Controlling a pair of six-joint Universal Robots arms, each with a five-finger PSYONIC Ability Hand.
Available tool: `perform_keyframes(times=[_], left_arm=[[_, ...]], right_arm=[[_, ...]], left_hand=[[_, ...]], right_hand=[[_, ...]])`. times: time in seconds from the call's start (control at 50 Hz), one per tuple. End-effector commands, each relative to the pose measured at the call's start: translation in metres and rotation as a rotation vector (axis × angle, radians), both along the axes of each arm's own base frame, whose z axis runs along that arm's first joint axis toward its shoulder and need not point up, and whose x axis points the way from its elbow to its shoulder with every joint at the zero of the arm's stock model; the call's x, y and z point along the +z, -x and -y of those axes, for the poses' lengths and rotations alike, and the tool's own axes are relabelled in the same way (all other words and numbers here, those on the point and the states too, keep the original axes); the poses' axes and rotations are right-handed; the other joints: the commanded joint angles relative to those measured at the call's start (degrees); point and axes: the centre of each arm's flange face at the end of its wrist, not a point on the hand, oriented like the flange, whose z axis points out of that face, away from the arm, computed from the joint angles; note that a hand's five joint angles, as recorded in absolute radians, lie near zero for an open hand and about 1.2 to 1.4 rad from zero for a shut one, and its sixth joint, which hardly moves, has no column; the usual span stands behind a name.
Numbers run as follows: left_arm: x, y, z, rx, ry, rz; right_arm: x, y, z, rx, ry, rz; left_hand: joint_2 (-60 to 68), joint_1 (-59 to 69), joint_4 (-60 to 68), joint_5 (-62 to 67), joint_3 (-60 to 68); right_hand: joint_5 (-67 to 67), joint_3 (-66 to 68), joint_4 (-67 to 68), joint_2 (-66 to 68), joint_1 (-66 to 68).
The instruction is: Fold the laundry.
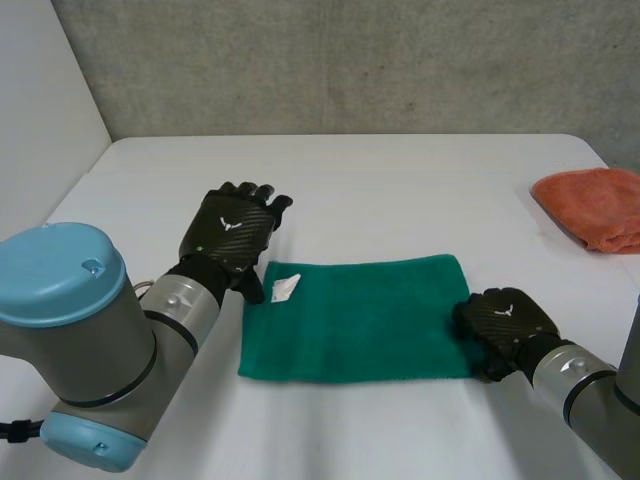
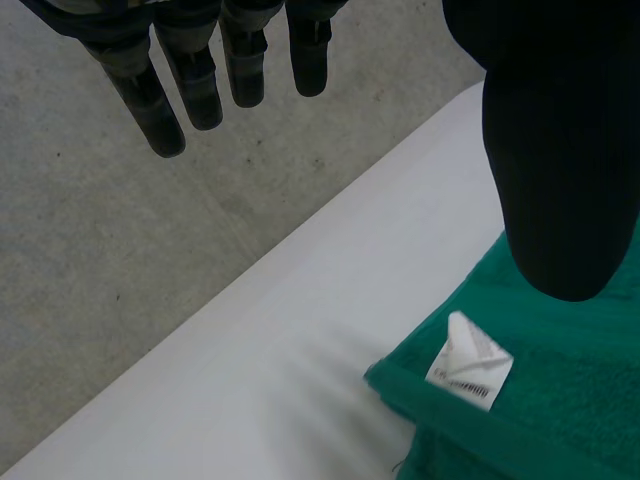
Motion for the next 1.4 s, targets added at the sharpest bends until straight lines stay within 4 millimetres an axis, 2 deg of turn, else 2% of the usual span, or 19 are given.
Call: perform_keyframes(times=[0.02,0.16,0.28,0.38,0.4,0.46,0.52,0.56,0.58,0.66,0.72,0.82,0.86,0.9,0.94,1.06,1.12,1.2,1.4], left_arm=[[0.000,0.000,0.000,0.002,0.000,0.001],[0.002,-0.001,-0.001,0.002,0.003,-0.003],[0.007,-0.003,0.000,0.010,0.015,-0.010],[0.013,-0.006,0.002,0.024,0.029,-0.020],[0.014,-0.007,0.003,0.030,0.031,-0.021],[0.018,-0.013,0.008,0.056,0.041,-0.026],[0.020,-0.018,0.010,0.070,0.042,-0.036],[0.019,-0.019,0.011,0.074,0.035,-0.040],[0.019,-0.019,0.011,0.074,0.033,-0.043],[0.019,-0.020,0.012,0.078,0.029,-0.047],[0.018,-0.020,0.012,0.078,0.030,-0.046],[0.019,-0.020,0.012,0.076,0.031,-0.047],[0.019,-0.020,0.013,0.076,0.031,-0.047],[0.018,-0.019,0.012,0.073,0.031,-0.047],[0.019,-0.018,0.012,0.070,0.032,-0.048],[0.019,-0.016,0.011,0.062,0.032,-0.048],[0.017,-0.016,0.011,0.062,0.028,-0.046],[0.015,-0.015,0.009,0.058,0.024,-0.043],[0.014,-0.014,0.008,0.053,0.018,-0.040]], right_arm=[[-0.002,0.005,0.011,-0.026,0.020,0.010],[0.009,0.008,0.021,-0.038,0.073,-0.022],[0.049,0.002,0.033,-0.009,0.219,-0.061],[0.078,-0.048,0.012,0.157,0.284,-0.001],[0.083,-0.074,-0.004,0.254,0.306,0.020],[0.079,-0.112,-0.032,0.402,0.307,0.045],[0.067,-0.138,-0.054,0.512,0.282,0.049],[0.057,-0.148,-0.063,0.560,0.257,0.051],[0.043,-0.158,-0.072,0.614,0.220,0.050],[0.025,-0.168,-0.079,0.678,0.163,0.055],[0.028,-0.168,-0.075,0.665,0.169,0.057],[0.046,-0.163,-0.066,0.566,0.163,0.141],[0.074,-0.147,-0.040,0.439,0.191,0.214],[0.084,-0.132,-0.022,0.350,0.193,0.237],[0.090,-0.106,-0.002,0.215,0.171,0.260],[0.080,-0.075,0.015,0.069,0.100,0.252],[0.073,-0.074,0.014,0.065,0.062,0.235],[0.049,-0.076,0.017,0.055,-0.030,0.207],[0.036,-0.084,0.026,0.023,-0.115,0.284]], left_hand=[[-1.7,-1.1,-1.6,-2.7,-2.1],[-1.7,-1.1,-1.6,-2.7,-2.1],[-1.7,-1.1,-1.6,-2.7,-2.1],[-1.7,-1.1,-1.6,-2.7,-2.1],[-1.7,-1.1,-1.6,-2.7,-2.1],[-1.7,-1.1,-1.6,-2.7,-2.1],[-1.6,-1.0,-1.6,-2.6,-2.0],[-1.6,-1.0,-1.6,-2.6,-2.0],[-1.6,-1.0,-1.6,-2.6,-2.0],[-1.5,-0.8,-1.4,-2.5,-1.9],[-1.5,-0.8,-1.4,-2.5,-1.9],[-1.6,-1.0,-1.6,-2.6,-2.0],[-1.6,-1.0,-1.6,-2.6,-2.0],[-1.6,-1.0,-1.6,-2.6,-2.0],[-1.6,-1.0,-1.6,-2.6,-2.0],[-1.6,-1.0,-1.6,-2.6,-2.0],[-1.6,-1.0,-1.6,-2.6,-2.0],[-1.6,-1.0,-1.6,-2.6,-2.0],[-1.6,-1.0,-1.6,-2.6,-2.0]], right_hand=[[39.7,38.2,38.3,37.9,44.3],[39.7,38.2,38.3,37.9,44.3],[39.7,38.2,38.3,37.9,44.3],[39.7,38.2,38.3,37.9,44.3],[39.7,38.2,38.3,37.9,44.3],[39.7,38.2,38.3,37.9,44.3],[39.7,38.2,38.3,37.9,44.3],[39.7,38.2,38.3,37.9,44.3],[39.7,38.2,38.3,37.9,44.3],[39.7,38.2,38.3,37.9,44.3],[39.7,38.2,38.3,37.9,44.3],[13.1,11.6,11.7,11.3,17.7],[-21.8,-23.3,-23.2,-23.6,-17.2],[-30.0,-31.5,-31.4,-31.8,-25.4],[-29.2,-30.7,-30.6,-31.0,-24.6],[-21.6,-23.2,-23.1,-23.5,-17.0],[-16.6,-18.1,-18.0,-18.4,-12.0],[-9.0,-10.5,-10.4,-10.8,-4.4],[-2.4,-4.0,-3.9,-4.3,2.2]])
